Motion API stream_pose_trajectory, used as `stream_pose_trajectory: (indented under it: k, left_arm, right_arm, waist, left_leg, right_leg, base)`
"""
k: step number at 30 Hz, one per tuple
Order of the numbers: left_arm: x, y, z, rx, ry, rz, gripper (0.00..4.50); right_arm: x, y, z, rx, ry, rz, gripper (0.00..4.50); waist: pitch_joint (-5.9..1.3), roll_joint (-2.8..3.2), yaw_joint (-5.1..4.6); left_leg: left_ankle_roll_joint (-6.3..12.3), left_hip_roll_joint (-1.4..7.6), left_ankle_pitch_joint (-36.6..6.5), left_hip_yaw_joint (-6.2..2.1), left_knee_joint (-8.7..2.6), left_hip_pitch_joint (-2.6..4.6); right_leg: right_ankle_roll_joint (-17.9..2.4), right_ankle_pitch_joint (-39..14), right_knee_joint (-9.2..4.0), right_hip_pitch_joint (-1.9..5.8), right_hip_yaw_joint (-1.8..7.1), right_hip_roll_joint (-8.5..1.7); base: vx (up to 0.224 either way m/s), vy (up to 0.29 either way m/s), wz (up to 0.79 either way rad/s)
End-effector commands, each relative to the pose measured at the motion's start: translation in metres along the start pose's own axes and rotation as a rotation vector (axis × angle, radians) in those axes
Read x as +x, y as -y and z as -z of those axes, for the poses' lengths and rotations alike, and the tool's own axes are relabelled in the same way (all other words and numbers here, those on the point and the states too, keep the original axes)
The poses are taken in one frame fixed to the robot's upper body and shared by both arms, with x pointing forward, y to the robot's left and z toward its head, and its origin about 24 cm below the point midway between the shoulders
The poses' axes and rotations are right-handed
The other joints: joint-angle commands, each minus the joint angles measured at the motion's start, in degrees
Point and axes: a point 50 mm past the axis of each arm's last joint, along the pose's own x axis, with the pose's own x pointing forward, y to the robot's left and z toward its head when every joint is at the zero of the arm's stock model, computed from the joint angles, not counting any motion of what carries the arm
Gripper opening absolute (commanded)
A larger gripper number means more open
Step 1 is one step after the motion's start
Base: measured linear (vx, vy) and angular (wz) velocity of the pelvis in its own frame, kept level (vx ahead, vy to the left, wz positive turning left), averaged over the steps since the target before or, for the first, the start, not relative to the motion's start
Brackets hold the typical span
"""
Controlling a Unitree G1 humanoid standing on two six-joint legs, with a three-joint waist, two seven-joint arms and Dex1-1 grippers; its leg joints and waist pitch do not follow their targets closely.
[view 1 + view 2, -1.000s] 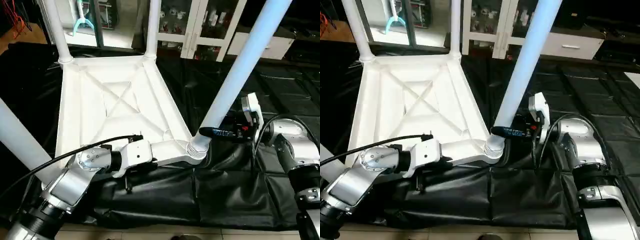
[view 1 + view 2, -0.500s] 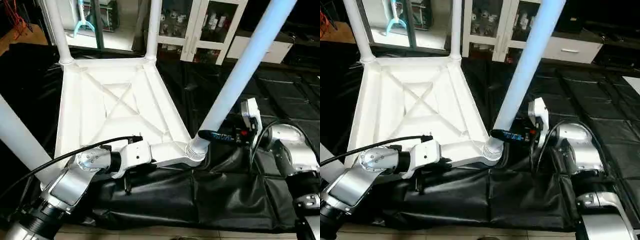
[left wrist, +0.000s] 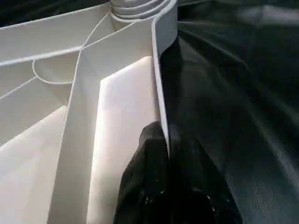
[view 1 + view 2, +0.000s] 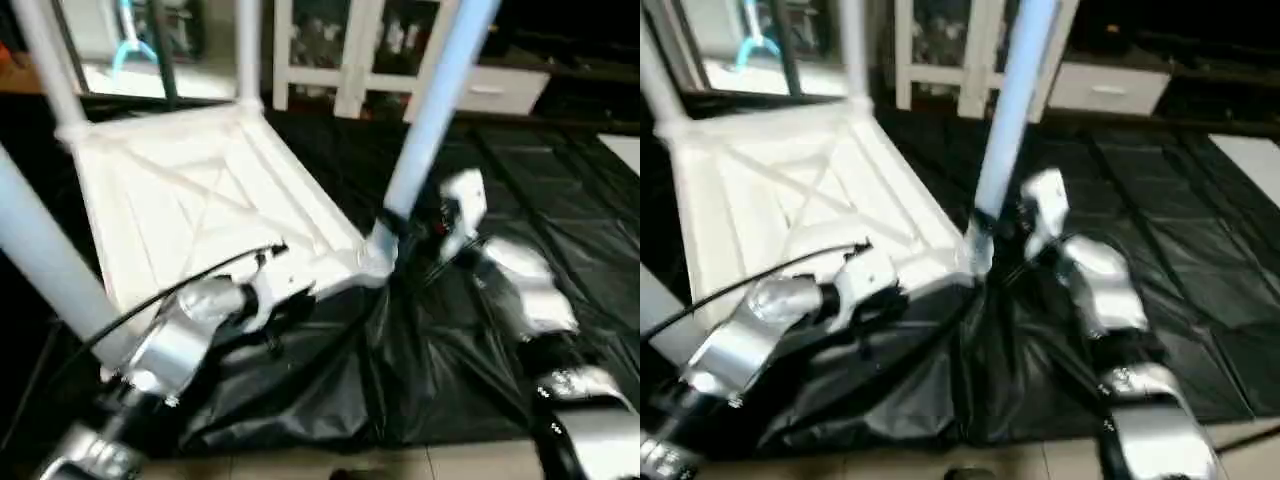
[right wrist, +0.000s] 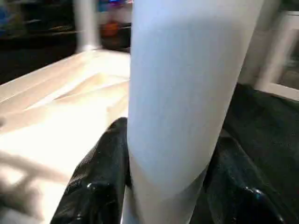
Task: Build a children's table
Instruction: Insert table leg to table base
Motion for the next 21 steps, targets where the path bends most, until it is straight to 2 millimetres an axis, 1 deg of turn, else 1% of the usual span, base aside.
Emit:
stream_pose_trajectory:
  k: [1,2,3,4,5,6,7,8,9,10,11,12,13,14,15,16,17,18,19,20,21]
  left_arm:
    - [0.005,0.001,-0.005,-0.016,-0.031,-0.024,0.0]
    - [0.009,-0.002,-0.01,-0.05,-0.038,-0.068,0.0]
    - [0.016,-0.007,-0.018,-0.104,-0.049,-0.145,0.0]
    - [0.021,-0.009,-0.023,-0.124,-0.051,-0.179,0.0]
    - [0.021,-0.009,-0.023,-0.124,-0.051,-0.179,0.0]
    - [0.027,-0.01,-0.03,-0.13,-0.056,-0.218,0.0]
    - [0.03,-0.01,-0.034,-0.128,-0.055,-0.234,0.0]
    - [0.032,-0.01,-0.037,-0.132,-0.046,-0.243,0.0]
    - [0.033,-0.01,-0.038,-0.136,-0.04,-0.249,0.0]
    - [0.033,-0.011,-0.038,-0.138,-0.037,-0.251,0.0]
    - [0.031,-0.012,-0.038,-0.147,-0.042,-0.269,0.0]
    - [0.031,-0.012,-0.038,-0.147,-0.042,-0.269,0.0]
    - [0.031,-0.013,-0.038,-0.149,-0.045,-0.273,0.0]
    - [0.029,-0.015,-0.035,-0.149,-0.052,-0.288,0.0]
    - [0.025,-0.018,-0.032,-0.142,-0.037,-0.306,0.0]
    - [0.025,-0.018,-0.032,-0.142,-0.037,-0.306,0.0]
    - [0.025,-0.018,-0.032,-0.142,-0.037,-0.306,0.0]
    - [0.021,-0.02,-0.032,-0.101,0.024,-0.295,0.0]
    - [0.021,-0.02,-0.032,-0.101,0.024,-0.295,0.0]
    - [0.02,-0.021,-0.033,-0.075,0.055,-0.282,0.0]
    - [0.02,-0.021,-0.033,-0.075,0.055,-0.282,0.0]
  right_arm:
    - [-0.038,0.026,0.066,0.038,-0.326,0.335,1.79]
    - [-0.034,0.026,0.065,0.029,-0.325,0.388,1.79]
    - [-0.026,0.024,0.063,0.011,-0.329,0.45,1.79]
    - [-0.021,0.022,0.062,-0.006,-0.334,0.481,1.79]
    - [-0.021,0.022,0.062,-0.006,-0.334,0.481,1.79]
    - [-0.012,0.018,0.059,-0.043,-0.33,0.52,1.79]
    - [-0.006,0.014,0.055,-0.085,-0.32,0.535,1.79]
    - [0.0,0.01,0.052,-0.118,-0.307,0.532,1.79]
    - [0.002,0.009,0.051,-0.119,-0.294,0.534,1.79]
    - [0.003,0.008,0.05,-0.12,-0.289,0.535,1.79]
    - [0.008,0.004,0.045,-0.145,-0.242,0.534,1.79]
    - [0.008,0.004,0.045,-0.146,-0.242,0.534,1.79]
    - [0.009,0.003,0.044,-0.152,-0.232,0.535,1.79]
    - [0.01,0.003,0.041,-0.149,-0.195,0.539,1.79]
    - [0.012,0.003,0.033,-0.114,-0.114,0.551,1.79]
    - [0.012,0.003,0.033,-0.114,-0.114,0.551,1.79]
    - [0.012,0.003,0.033,-0.114,-0.114,0.551,1.79]
    - [0.012,0.006,0.023,-0.068,-0.024,0.551,1.79]
    - [0.012,0.006,0.023,-0.068,-0.024,0.551,1.79]
    - [0.011,0.008,0.017,-0.05,0.017,0.543,1.79]
    - [0.011,0.008,0.017,-0.05,0.017,0.543,1.79]
  waist:
    - [-1.22,1.2,-0.29]
    - [-1.29,1.2,0.06]
    - [-0.97,1.1,0.49]
    - [-0.92,1.13,0.7]
    - [-1.16,1.11,1.38]
    - [-1.14,1.08,1.52]
    - [-1.46,1.07,1.63]
    - [-1.5,1.07,1.72]
    - [-1.79,1.15,1.66]
    - [-2.12,1.27,1.77]
    - [-2.26,1.28,1.8]
    - [-2.26,1.24,1.76]
    - [-2.14,1.03,1.73]
    - [-2.03,1.03,1.73]
    - [-1.93,1.06,1.73]
    - [-1.79,1.08,1.67]
    - [-1.67,1.07,1.63]
    - [-1.45,1.04,1.4]
    - [-1.37,1.03,1.24]
    - [-1.23,0.96,0.94]
    - [-1.11,0.91,0.85]
  left_leg:
    - [-3.21,4.06,-24.5,-2.87,-5.73,0.76]
    - [-2.97,4.1,-24.3,-2.45,-5.56,1.17]
    - [-2.45,4.04,-24.0,-1.55,-5.32,1.44]
    - [-2.55,4.06,-24.0,-1.44,-5.3,1.61]
    - [-2.3,3.92,-22.8,-0.83,-5.02,2.41]
    - [-1.74,3.91,-21.7,-0.7,-5.0,2.2]
    - [-0.92,3.9,-16.0,-0.59,-5.03,1.18]
    - [-0.39,3.95,-13.6,-0.63,-5.0,0.82]
    - [0.41,3.93,-10.3,-0.7,-4.81,0.54]
    - [2.62,3.88,-3.8,-0.55,-4.27,0.43]
    - [5.18,3.95,1.8,-0.42,-3.87,0.41]
    - [6.45,3.86,3.7,-0.26,-3.66,0.46]
    - [8.57,3.88,4.9,-0.12,-3.5,0.43]
    - [9.87,4.04,4.0,-0.03,-3.52,0.42]
    - [10.13,4.2,2.9,0.0,-3.6,0.45]
    - [10.06,4.4,0.2,0.04,-3.76,0.5]
    - [9.67,4.5,-1.2,0.02,-3.89,0.52]
    - [8.5,4.62,-4.3,-0.07,-4.14,0.52]
    - [7.37,4.65,-7.7,-0.07,-4.27,0.59]
    - [6.16,4.71,-9.7,-0.19,-4.51,0.37]
    - [5.67,4.67,-10.6,-0.2,-4.56,0.26]
  right_leg:
    - [-9.2,-27.7,-5.22,-0.31,2.01,-3.54]
    - [-9.6,-26.3,-5.4,-0.44,2.04,-3.38]
    - [-10.6,-23.1,-5.47,-0.81,2.19,-2.98]
    - [-10.8,-22.7,-5.34,-0.87,2.17,-2.88]
    - [-11.0,-20.8,-5.38,-1.14,2.16,-2.6]
    - [-11.3,-19.0,-5.2,-0.89,2.26,-2.62]
    - [-12.3,-12.3,-4.2,0.34,2.2,-2.77]
    - [-12.7,-9.4,-3.74,0.77,2.18,-2.86]
    - [-13.3,-5.4,-3.07,1.31,2.11,-2.91]
    - [-14.8,3.1,-2.19,1.87,2.05,-2.97]
    - [-16.5,10.6,-1.36,2.19,1.99,-3.03]
    - [-17.2,13.1,-1.22,2.18,1.96,-2.97]
    - [-18.2,15.0,-1.06,2.36,1.97,-3.13]
    - [-18.7,13.9,-1.17,2.46,2.02,-3.4]
    - [-18.7,12.4,-1.33,2.4,2.03,-3.5]
    - [-18.7,8.5,-1.67,2.29,1.98,-3.52]
    - [-18.5,6.1,-1.83,2.22,1.95,-3.52]
    - [-18.1,1.4,-2.25,2.13,1.88,-3.42]
    - [-17.3,-2.8,-2.72,1.94,1.91,-3.43]
    - [-16.6,-5.7,-2.84,2.0,1.86,-3.37]
    - [-16.1,-7.1,-2.99,1.92,1.85,-3.37]
  base:
    - [0.0,0.0,0.0]
    - [0.0,0.0,0.0]
    - [0.0,0.0,0.0]
    - [0.018,0.009,0.2]
    - [0.018,0.009,0.2]
    - [0.043,0.008,0.21]
    - [0.066,0.009,0.12]
    - [0.066,0.009,0.12]
    - [0.085,0.015,0.0]
    - [0.077,0.014,-0.02]
    - [0.077,0.014,-0.02]
    - [0.064,0.008,-0.01]
    - [0.0,0.0,0.0]
    - [0.0,0.0,0.0]
    - [0.0,0.0,0.0]
    - [0.0,0.0,0.0]
    - [0.0,0.0,0.0]
    - [0.0,0.0,0.0]
    - [0.0,0.0,0.0]
    - [0.0,0.0,0.0]
    - [0.0,0.0,0.0]
